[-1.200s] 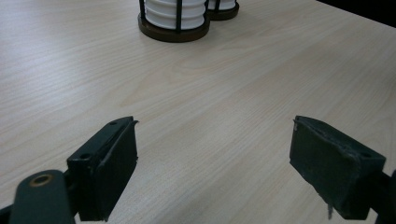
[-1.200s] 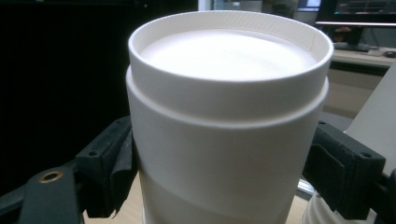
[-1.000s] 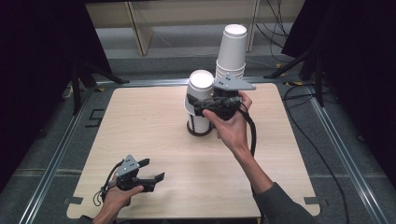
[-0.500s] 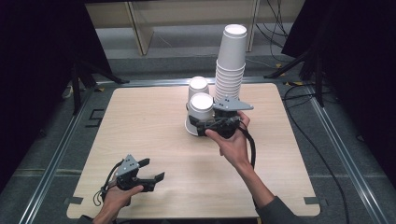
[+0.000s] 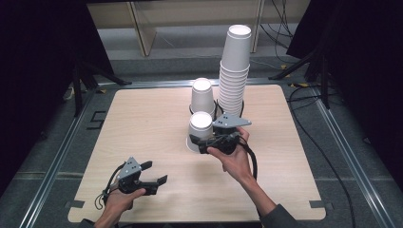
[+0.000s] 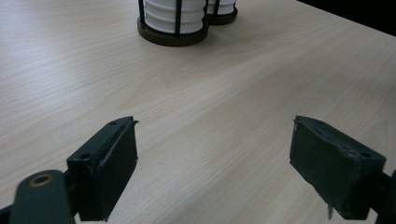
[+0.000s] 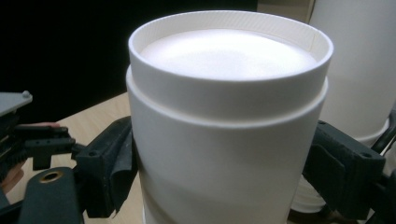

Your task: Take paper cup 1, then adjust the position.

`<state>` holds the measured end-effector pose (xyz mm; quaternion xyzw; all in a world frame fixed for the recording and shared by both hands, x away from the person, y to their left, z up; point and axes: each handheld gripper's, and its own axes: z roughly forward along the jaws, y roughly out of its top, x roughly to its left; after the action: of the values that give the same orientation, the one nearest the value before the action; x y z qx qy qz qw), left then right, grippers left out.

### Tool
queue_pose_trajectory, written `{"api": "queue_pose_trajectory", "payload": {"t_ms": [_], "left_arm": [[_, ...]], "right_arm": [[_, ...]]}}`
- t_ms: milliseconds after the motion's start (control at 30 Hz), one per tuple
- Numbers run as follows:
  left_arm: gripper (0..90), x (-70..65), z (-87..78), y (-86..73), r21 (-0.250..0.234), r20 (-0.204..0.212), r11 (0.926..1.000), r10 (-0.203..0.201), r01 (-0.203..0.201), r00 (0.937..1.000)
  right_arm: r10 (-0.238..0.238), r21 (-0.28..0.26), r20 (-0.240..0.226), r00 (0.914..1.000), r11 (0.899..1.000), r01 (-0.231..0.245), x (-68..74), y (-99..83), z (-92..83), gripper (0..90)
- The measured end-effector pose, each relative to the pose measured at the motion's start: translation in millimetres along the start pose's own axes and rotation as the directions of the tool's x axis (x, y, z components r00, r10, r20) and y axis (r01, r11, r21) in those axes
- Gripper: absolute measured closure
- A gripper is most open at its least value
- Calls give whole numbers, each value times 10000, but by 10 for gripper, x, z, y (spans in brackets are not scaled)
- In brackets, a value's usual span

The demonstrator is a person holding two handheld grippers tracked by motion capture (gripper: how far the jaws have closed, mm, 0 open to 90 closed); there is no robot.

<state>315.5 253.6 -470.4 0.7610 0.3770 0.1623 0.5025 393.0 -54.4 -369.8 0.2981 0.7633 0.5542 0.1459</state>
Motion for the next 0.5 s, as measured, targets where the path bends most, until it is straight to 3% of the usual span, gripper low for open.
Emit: {"api": "queue_pose_trajectory", "payload": {"t_ms": [67,100,300,333,400,500], "left_arm": [[148,-11,8,-2,-107,6,9999,-61,61,10000],[148,-11,8,-2,-107,6,9999,-61,61,10000],[148,-15,-29,5,-110,-103,9999,-123,122,9999],[148,-8,-21,1,-311,33,9995,-106,107,9999],[148,-13,-41,12,-272,34,9996,-22,23,10000],[148,-28,-35,18,-554,278,9985,-25,41,9996]], "right_arm": [[-6,83,-24,10000,10000,6,2,-62,24,175],[220,179,-74,9997,9996,-219,14,-80,32,175],[14,329,-290,9996,9995,-4,52,-154,120,176],[14,329,-290,9996,9995,-4,52,-154,120,176],[-167,332,-432,9989,9993,181,87,-185,172,176],[-3,521,-610,9981,9986,35,124,-203,194,176]]}}
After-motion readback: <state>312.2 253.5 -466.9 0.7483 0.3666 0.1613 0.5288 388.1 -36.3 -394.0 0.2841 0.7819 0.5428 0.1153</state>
